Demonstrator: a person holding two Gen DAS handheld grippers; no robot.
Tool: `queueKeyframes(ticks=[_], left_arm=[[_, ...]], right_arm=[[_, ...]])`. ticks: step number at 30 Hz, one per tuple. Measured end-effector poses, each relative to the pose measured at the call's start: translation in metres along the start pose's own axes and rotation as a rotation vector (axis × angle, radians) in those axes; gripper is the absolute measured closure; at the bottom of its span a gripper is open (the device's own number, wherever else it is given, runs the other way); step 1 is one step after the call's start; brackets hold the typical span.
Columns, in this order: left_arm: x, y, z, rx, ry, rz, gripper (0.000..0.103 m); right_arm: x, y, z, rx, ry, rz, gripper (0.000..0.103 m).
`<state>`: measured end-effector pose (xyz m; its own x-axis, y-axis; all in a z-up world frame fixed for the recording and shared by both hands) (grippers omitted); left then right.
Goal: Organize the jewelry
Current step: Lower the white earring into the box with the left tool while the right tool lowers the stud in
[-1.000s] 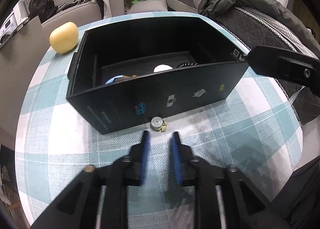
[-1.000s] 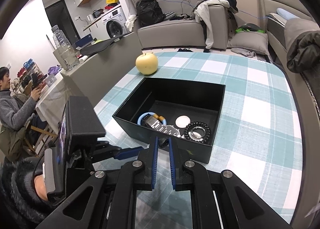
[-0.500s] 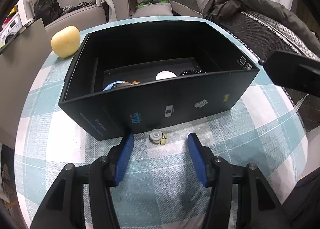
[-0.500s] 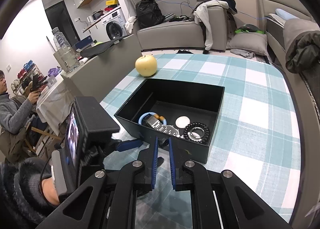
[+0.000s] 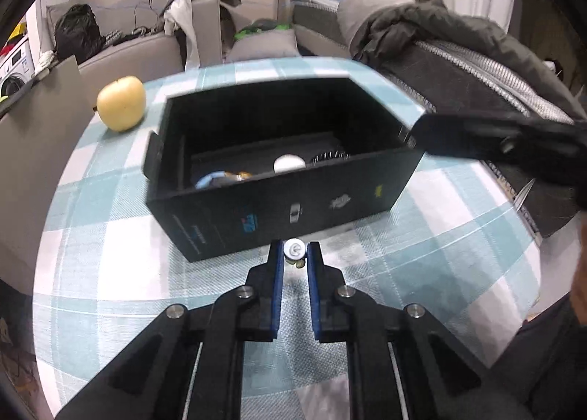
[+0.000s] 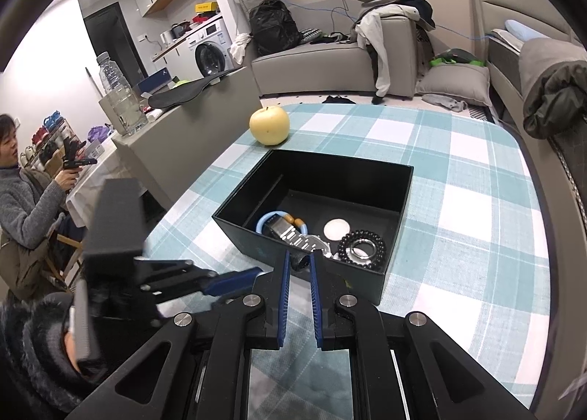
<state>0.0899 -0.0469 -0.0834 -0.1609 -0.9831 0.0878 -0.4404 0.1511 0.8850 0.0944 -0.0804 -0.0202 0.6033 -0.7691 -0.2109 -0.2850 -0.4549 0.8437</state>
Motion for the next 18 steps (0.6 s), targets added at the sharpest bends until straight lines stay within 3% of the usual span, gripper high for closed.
queueKeyframes(ticks=[8, 18], left_arm=[[-0.004, 0.041, -0.019, 0.129, -0.004, 0.045, 0.095], [-0.020, 0.046, -0.038, 0.185, 0.043, 0.055, 0.095]], right_arm=[[0.001, 0.000, -0.003, 0.012, -0.005, 0.003, 0.093], [0.010, 0.007, -0.012, 0.062, -0.055, -0.012, 0.093]])
Point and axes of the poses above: each gripper's, at about its wrist camera, not at the fingertips, and y roughly against the way its jaws point, x to its right, z to its underside, the point moved 7 cm from there along -y, roughly the way its jaws point, and after that the axes turned 13 degrees about -x, right-handed, at the moved point
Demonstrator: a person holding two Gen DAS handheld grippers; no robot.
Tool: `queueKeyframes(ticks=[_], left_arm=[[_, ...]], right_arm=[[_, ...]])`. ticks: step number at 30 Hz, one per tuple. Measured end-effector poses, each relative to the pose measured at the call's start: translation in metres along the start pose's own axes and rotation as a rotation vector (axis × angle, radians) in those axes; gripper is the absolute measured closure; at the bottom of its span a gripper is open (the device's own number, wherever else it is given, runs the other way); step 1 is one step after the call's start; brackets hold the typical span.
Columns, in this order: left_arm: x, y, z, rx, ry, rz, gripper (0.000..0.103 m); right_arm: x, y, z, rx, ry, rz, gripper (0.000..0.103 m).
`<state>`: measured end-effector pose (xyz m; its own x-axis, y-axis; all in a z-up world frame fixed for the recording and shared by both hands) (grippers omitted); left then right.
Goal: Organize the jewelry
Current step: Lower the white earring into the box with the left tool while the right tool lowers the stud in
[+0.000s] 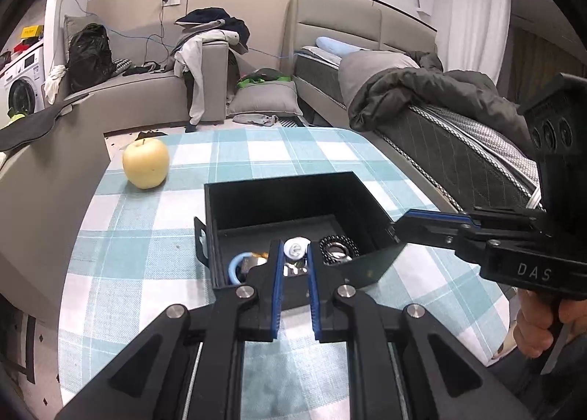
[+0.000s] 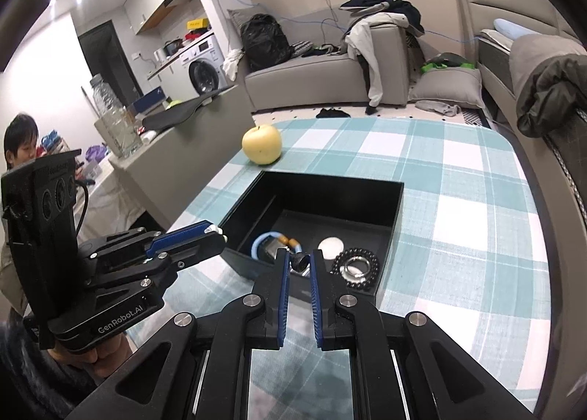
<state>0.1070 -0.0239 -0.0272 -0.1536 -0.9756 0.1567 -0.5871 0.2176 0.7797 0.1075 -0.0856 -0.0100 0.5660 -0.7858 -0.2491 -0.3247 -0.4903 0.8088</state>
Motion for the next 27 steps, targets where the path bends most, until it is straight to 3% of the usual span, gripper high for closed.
queueKeyframes(ticks=[11, 27], left_arm=[[-0.017, -0.011, -0.016, 0.004, 0.049, -0.019, 0.095], [-0.027, -0.027, -0.014, -0.043, 0.058, -0.068, 0.095]], right_arm=[[0.007, 0.001, -0.015, 0.058, -0.018, 0.061, 0.093], [0.014, -0.023, -0.019, 0.015, -0.038, 0.098, 0.093]])
Point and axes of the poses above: each gripper's, at about its wrist camera, not at the fingertips, and y roughly against the way its jaws point, x to its right, z to its underside, the point moved 7 cm from there along -y, roughly the way its jaws point, and after that the axes turned 13 degrees about -x, right-handed, at the moved point
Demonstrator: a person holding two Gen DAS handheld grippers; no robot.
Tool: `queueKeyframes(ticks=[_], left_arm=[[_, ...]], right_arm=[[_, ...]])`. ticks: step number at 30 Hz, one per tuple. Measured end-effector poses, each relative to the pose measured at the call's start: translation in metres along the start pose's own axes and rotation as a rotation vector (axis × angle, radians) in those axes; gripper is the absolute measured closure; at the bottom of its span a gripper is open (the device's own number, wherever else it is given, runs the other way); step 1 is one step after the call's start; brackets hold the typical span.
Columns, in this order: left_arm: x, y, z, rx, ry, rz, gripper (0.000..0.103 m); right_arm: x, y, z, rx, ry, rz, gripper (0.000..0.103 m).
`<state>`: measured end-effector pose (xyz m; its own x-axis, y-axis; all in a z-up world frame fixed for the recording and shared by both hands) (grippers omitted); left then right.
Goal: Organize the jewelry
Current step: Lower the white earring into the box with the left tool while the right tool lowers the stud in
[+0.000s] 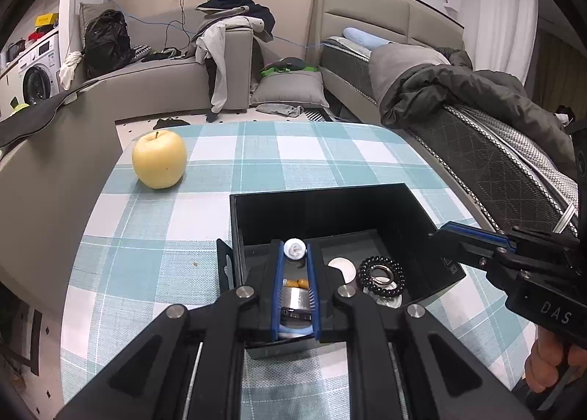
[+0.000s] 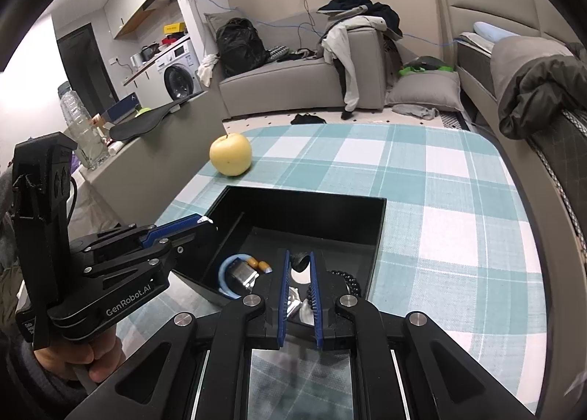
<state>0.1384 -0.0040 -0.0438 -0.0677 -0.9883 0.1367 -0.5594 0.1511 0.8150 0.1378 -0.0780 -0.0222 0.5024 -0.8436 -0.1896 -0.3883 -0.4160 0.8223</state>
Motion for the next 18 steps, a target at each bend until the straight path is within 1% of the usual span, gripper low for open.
queueKeyframes(ticks=[4, 14, 18], left_arm=[[0.0014, -0.0016, 0.0009, -0.007, -0.013, -0.011, 0.095], [0.0008, -0.0049, 0.0022, -0.023, -0.006, -0.013, 0.095], [0.0006, -0.0051, 0.0021, -0.026, -0.004, -0.016, 0.095]], right_arm=[[-0.0006, -0.0007, -0.0009, 0.000, 0.003, 0.004, 0.092], [0.0008, -0.0004, -0.0005, -0.004, -0.003, -0.002, 0.090], [0.0026, 0.0015, -0.0007, 0.001, -0.007, 0.002, 0.085]])
Point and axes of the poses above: each gripper's, at about its wrist camera, not at the fingertips, and y roughly against the way its jaws point, x to its right, z to its underside, the point moved 7 cm from there along -y, roughly the way its jaws point, and after that the axes turned 13 degrees about -x, right-handed, at the moved point
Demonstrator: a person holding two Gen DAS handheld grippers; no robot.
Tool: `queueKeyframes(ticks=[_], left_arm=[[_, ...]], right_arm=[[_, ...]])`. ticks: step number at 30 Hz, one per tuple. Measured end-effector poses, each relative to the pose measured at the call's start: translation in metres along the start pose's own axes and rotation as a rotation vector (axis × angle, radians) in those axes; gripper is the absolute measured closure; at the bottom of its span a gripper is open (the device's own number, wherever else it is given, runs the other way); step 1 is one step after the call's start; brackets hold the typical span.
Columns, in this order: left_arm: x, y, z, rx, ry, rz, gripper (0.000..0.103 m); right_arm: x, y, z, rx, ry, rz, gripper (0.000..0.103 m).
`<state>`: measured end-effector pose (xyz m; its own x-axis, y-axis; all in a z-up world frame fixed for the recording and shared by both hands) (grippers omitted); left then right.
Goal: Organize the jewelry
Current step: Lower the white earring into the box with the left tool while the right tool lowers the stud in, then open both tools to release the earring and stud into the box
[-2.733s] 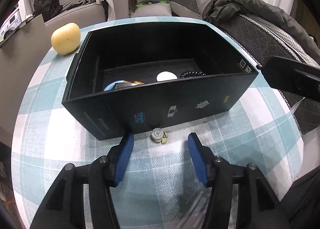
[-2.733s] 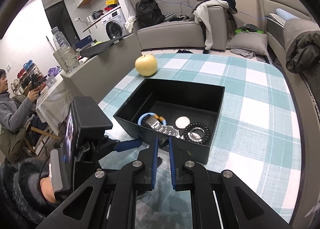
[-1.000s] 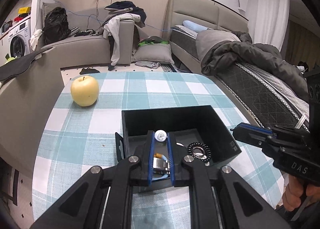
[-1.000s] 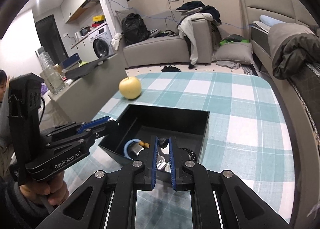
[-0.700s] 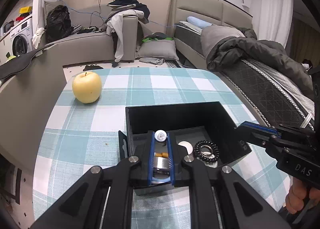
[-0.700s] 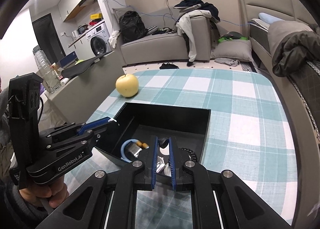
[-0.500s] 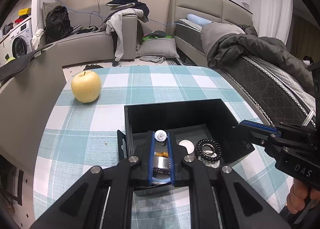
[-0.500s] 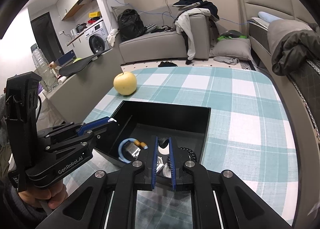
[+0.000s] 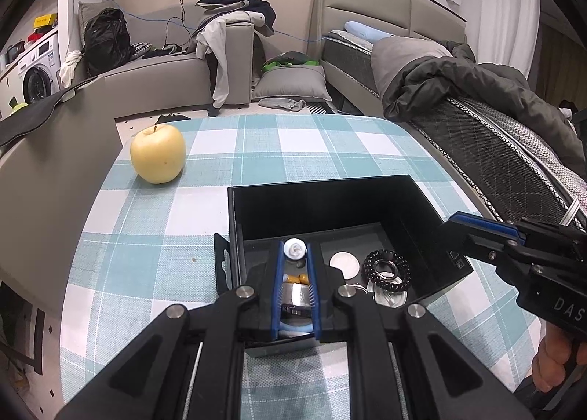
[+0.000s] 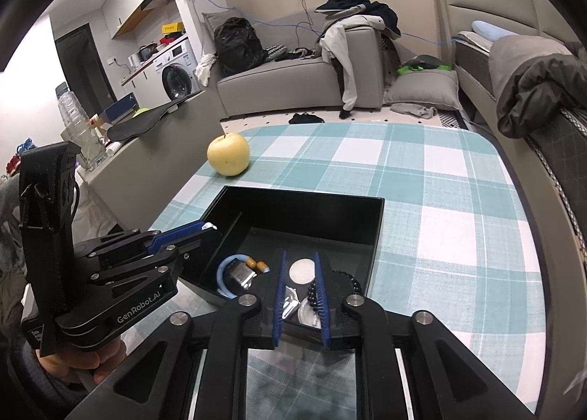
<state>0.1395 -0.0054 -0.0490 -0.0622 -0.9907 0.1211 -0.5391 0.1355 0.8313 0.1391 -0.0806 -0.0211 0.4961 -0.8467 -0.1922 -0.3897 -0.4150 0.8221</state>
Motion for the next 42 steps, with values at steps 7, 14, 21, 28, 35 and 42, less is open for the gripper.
queueKeyframes(ticks=[7, 14, 21, 28, 35, 42], left_arm=[[-0.001, 0.000, -0.001, -0.005, 0.005, -0.015, 0.095], [0.000, -0.001, 0.000, -0.009, -0.004, -0.026, 0.089], [-0.001, 0.004, -0.001, 0.008, 0.006, -0.020, 0.063], [-0.005, 0.008, 0.000, 0.026, 0.022, -0.033, 0.043], [-0.009, 0.016, 0.001, 0.045, 0.038, -0.028, 0.016], [-0.018, 0.026, 0.002, 0.083, 0.074, -0.054, 0.003]], right_arm=[[0.002, 0.002, 0.000, 0.006, -0.007, 0.004, 0.080], [0.003, 0.005, -0.001, 0.016, -0.006, 0.006, 0.070], [0.004, 0.011, -0.002, 0.035, -0.009, 0.013, 0.061], [0.005, 0.015, -0.002, 0.048, -0.008, 0.012, 0.043], [0.005, 0.029, -0.003, 0.095, -0.012, 0.012, 0.006], [0.005, 0.033, 0.001, 0.092, -0.013, 0.021, 0.000]])
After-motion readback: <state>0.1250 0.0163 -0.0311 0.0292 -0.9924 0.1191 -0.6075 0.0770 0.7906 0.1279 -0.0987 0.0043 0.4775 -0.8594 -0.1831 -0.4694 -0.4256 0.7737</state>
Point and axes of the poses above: each gripper's, at about its wrist camera, not at the fingertips, and y roughly against the way its jaws point, x to its right, z to its underside, the point moved 7 cm from there along -y, roughly the way its jaws point, and after that the axes turned 13 degrees about -x, right-handed, at the moved point
